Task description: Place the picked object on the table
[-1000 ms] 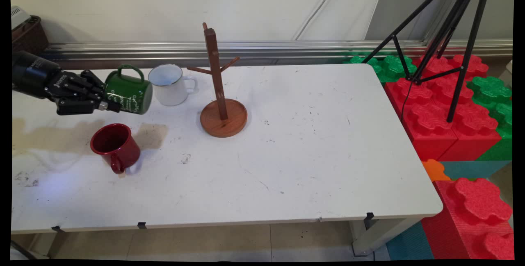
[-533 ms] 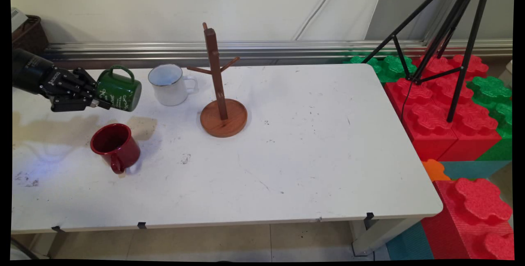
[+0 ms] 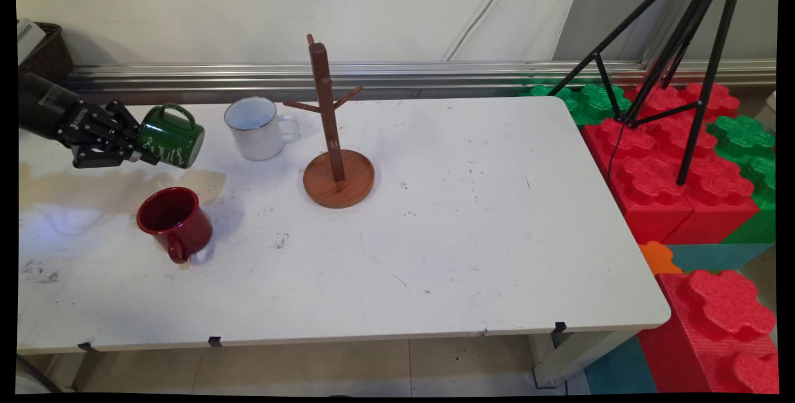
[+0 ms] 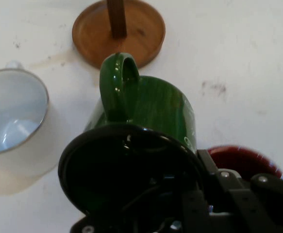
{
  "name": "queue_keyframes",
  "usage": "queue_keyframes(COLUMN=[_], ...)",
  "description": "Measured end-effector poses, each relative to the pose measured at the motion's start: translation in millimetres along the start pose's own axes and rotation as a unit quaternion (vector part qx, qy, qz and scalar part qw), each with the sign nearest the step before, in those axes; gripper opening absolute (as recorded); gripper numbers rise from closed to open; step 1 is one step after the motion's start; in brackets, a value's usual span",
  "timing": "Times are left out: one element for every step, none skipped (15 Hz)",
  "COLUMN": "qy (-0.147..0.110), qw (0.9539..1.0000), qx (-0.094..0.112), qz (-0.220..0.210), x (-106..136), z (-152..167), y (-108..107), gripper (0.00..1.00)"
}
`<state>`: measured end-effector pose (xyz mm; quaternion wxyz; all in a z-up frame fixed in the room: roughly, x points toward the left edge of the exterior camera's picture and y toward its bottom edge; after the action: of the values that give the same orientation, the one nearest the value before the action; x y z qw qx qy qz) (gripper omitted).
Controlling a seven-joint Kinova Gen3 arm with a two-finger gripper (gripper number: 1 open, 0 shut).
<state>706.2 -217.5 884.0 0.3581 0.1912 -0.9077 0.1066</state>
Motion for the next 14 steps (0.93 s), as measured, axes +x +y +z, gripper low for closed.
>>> queue_keyframes(qy=[-0.007, -0.016, -0.025, -0.033, -0.038, -0.047, -0.055, -0.062, -0.069, -0.073, -0.080, -0.084, -0.090, -0.094], qw=[1.0000, 0.9998, 0.9995, 0.9992, 0.9989, 0.9983, 0.9978, 0.9972, 0.9965, 0.9961, 0.9953, 0.9947, 0.9938, 0.9932], qx=[0.001, 0.002, 0.004, 0.006, 0.007, 0.010, 0.012, 0.013, 0.014, 0.014, 0.014, 0.014, 0.015, 0.015], qz=[0.006, 0.013, 0.019, 0.024, 0.027, 0.031, 0.035, 0.040, 0.045, 0.048, 0.054, 0.058, 0.063, 0.067], x=[-2.6, -5.8, -9.0, -11.6, -13.4, -16.2, -18.3, -20.5, -22.2, -23.3, -24.9, -25.8, -27.2, -27.9], z=[-0.1, -0.3, -0.3, -0.1, 0.1, 0.6, 1.1, 1.8, 2.8, 3.4, 4.5, 5.3, 6.7, 7.7], y=[-2.4, -5.1, -7.6, -9.9, -11.4, -14.1, -16.3, -18.6, -20.4, -21.6, -23.0, -24.0, -25.4, -26.3], gripper=[0.00, 0.00, 0.00, 0.00, 0.00, 0.00, 0.00, 0.00, 0.00, 0.00, 0.00, 0.00, 0.00, 0.00])
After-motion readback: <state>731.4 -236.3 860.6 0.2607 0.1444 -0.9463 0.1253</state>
